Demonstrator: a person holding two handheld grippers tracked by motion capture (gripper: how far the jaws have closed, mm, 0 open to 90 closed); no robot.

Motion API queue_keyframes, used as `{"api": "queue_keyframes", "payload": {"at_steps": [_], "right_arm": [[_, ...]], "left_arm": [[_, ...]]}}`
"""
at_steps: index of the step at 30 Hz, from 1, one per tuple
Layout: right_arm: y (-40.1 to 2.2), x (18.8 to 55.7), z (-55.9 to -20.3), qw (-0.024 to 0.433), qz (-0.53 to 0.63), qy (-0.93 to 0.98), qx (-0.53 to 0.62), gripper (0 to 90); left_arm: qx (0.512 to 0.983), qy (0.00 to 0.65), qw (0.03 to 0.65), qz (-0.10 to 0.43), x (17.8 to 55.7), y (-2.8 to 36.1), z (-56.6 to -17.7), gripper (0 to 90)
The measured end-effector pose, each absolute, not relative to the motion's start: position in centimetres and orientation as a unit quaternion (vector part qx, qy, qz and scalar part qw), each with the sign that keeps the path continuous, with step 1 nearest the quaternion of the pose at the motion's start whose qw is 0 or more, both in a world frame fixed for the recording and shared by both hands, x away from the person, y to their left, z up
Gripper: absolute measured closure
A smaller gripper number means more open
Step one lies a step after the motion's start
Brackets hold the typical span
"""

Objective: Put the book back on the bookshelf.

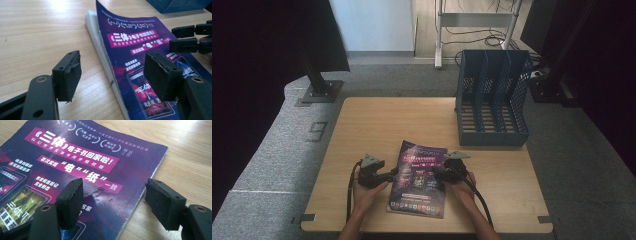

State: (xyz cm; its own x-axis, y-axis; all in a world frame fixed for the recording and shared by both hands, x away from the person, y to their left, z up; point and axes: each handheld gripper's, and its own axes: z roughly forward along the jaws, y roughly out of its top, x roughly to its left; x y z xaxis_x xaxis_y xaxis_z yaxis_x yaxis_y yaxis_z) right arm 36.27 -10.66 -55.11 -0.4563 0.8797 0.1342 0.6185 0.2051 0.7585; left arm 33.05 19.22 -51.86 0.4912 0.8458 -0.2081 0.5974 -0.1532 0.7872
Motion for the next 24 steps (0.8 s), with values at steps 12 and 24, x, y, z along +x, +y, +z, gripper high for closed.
{"api": "queue_keyframes", "payload": {"at_steps": [12,24], "right_arm": [[-10.7,36.2,-55.2,0.169,0.394,0.758,0.492,30.5],[-10.7,36.1,-55.3,0.171,0.398,0.755,0.492,30.5]], "left_arm": [[0.759,0.479,0.42,0.138,34.0,17.9,-52.3,29.8],[0.771,0.465,0.413,0.135,35.0,15.9,-52.0,29.0]]}}
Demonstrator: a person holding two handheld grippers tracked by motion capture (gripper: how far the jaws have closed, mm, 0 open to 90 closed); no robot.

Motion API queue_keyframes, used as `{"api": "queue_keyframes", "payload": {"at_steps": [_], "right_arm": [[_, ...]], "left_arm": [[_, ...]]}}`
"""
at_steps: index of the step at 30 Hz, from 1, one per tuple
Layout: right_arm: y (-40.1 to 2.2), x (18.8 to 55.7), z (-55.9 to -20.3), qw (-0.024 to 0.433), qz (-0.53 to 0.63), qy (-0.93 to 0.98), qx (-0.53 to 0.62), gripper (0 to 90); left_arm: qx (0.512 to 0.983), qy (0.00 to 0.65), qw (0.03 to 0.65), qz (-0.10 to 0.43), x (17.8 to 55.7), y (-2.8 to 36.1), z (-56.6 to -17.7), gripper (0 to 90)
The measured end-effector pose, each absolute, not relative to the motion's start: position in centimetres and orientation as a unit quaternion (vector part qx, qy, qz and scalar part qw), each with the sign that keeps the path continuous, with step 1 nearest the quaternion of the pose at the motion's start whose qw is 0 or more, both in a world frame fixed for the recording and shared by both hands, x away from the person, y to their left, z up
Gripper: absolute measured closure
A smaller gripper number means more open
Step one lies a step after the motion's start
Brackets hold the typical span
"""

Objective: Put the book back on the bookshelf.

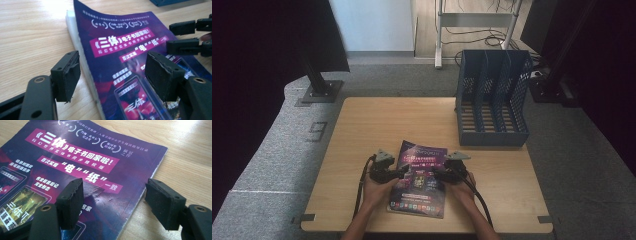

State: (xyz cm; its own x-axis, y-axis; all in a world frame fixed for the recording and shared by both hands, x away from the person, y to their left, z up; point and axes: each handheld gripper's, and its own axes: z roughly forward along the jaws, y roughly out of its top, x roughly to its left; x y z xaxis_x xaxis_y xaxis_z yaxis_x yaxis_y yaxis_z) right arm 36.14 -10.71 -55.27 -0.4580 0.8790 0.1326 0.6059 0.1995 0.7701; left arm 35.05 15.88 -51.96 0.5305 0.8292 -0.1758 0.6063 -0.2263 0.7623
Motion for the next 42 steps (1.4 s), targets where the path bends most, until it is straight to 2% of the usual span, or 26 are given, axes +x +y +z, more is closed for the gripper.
{"api": "queue_keyframes", "payload": {"at_steps": [27,38,42], "right_arm": [[-10.7,36.1,-55.3,0.172,0.399,0.754,0.493,30.5],[-10.7,36.1,-55.3,0.172,0.399,0.754,0.493,30.5],[-10.7,36.1,-55.3,0.172,0.399,0.754,0.493,30.4]], "left_arm": [[0.774,0.497,0.372,0.126,37.9,14.7,-54.4,25.0],[0.766,0.504,0.378,0.125,38.2,14.2,-54.4,25.6],[0.764,0.508,0.378,0.123,38.2,14.3,-54.4,28.3]]}}
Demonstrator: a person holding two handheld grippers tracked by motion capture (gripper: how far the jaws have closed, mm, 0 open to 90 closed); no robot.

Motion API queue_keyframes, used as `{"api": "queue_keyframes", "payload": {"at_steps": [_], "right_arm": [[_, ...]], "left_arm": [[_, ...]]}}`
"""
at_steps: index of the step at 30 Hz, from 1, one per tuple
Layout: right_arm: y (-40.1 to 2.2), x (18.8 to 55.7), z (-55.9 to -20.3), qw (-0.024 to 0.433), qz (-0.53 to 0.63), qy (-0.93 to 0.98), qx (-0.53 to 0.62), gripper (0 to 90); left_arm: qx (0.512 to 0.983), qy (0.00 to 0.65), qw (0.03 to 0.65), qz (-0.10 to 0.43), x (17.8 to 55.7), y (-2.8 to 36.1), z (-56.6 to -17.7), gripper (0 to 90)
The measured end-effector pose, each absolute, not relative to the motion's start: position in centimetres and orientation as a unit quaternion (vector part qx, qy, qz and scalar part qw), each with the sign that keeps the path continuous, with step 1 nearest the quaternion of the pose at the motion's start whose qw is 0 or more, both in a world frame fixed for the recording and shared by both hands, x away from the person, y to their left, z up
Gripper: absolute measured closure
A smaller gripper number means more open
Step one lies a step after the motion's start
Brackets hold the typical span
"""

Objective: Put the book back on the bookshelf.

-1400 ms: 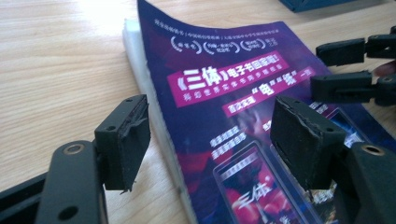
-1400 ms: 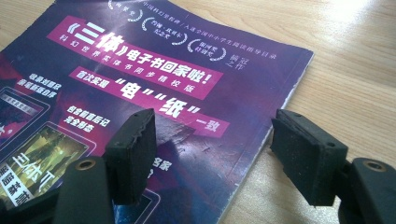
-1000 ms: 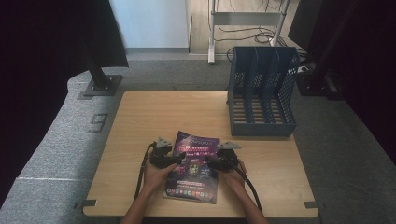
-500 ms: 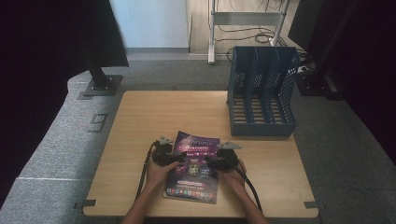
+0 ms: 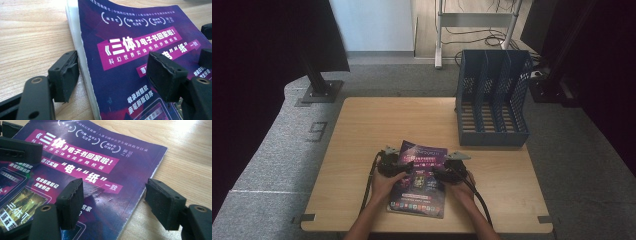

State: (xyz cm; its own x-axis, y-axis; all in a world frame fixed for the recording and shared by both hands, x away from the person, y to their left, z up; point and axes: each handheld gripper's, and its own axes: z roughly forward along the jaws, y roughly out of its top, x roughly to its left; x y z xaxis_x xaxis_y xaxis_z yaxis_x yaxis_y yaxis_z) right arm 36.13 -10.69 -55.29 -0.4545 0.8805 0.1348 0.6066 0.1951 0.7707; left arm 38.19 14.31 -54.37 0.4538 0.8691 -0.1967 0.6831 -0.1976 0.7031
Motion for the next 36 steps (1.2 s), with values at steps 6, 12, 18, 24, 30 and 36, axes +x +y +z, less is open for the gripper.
{"api": "queue_keyframes", "payload": {"at_steps": [6,12,18,24,30,36], "right_arm": [[-10.7,36.1,-55.3,0.172,0.399,0.754,0.493,30.3],[-10.6,36.1,-55.3,0.174,0.398,0.754,0.493,30.2],[-10.6,36.1,-55.3,0.173,0.398,0.754,0.493,30.1],[-10.6,36.1,-55.3,0.173,0.398,0.754,0.493,30.2],[-10.6,36.2,-55.3,0.173,0.398,0.754,0.493,30.1],[-10.6,36.2,-55.3,0.173,0.398,0.754,0.493,30.2]], "left_arm": [[0.755,0.514,0.391,0.116,38.1,14.7,-53.9,32.1],[0.75,0.509,0.407,0.114,37.8,14.9,-53.2,33.4],[0.744,0.49,0.445,0.097,37.2,15.0,-51.7,35.4],[0.757,0.47,0.444,0.091,37.3,14.2,-51.1,36.2],[0.767,0.469,0.425,0.103,37.6,13.7,-51.5,40.1],[0.764,0.467,0.435,0.094,38.2,13.5,-51.7,41.7]]}}
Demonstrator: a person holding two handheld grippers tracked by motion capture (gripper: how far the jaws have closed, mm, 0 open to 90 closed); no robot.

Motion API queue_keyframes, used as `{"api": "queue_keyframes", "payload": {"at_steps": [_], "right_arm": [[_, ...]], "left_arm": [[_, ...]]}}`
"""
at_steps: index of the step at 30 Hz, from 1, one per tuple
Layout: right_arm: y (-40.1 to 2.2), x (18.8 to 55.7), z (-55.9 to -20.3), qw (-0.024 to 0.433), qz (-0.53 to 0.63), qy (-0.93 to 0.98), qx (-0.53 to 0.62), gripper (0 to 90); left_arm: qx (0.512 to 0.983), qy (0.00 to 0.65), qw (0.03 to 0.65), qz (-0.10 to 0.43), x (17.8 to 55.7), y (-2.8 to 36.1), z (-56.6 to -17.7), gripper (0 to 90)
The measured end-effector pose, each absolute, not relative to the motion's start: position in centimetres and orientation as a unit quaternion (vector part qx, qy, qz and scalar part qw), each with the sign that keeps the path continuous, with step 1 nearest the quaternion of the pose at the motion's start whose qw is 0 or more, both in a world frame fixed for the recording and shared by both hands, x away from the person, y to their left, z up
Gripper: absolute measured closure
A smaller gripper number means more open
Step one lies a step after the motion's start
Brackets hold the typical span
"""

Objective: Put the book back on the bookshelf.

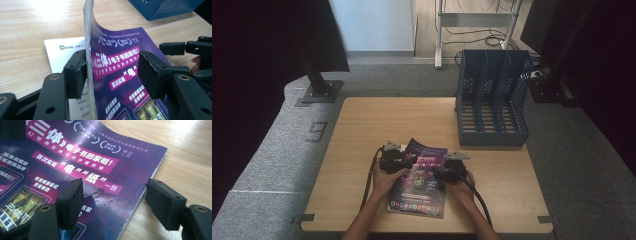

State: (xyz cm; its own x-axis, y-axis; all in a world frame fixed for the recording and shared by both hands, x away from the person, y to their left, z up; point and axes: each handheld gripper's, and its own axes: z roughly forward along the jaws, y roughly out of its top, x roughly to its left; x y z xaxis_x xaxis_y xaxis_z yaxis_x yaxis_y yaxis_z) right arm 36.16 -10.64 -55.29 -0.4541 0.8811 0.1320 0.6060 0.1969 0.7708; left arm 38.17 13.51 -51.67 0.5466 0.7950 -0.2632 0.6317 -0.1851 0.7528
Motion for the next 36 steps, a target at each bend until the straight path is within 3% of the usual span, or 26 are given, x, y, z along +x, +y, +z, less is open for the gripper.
{"api": "queue_keyframes", "payload": {"at_steps": [9,23,36], "right_arm": [[-10.6,36.2,-55.3,0.172,0.398,0.754,0.493,30.1],[-10.6,36.2,-55.3,0.173,0.398,0.754,0.493,29.8],[-10.6,36.2,-55.3,0.173,0.398,0.753,0.494,29.7]], "left_arm": [[0.771,0.479,0.404,0.116,38.9,12.5,-52.4,40.9],[0.768,0.466,0.427,0.108,38.5,12.3,-51.5,45.3],[0.775,0.473,0.405,0.109,39.0,11.8,-51.6,44.2]]}}
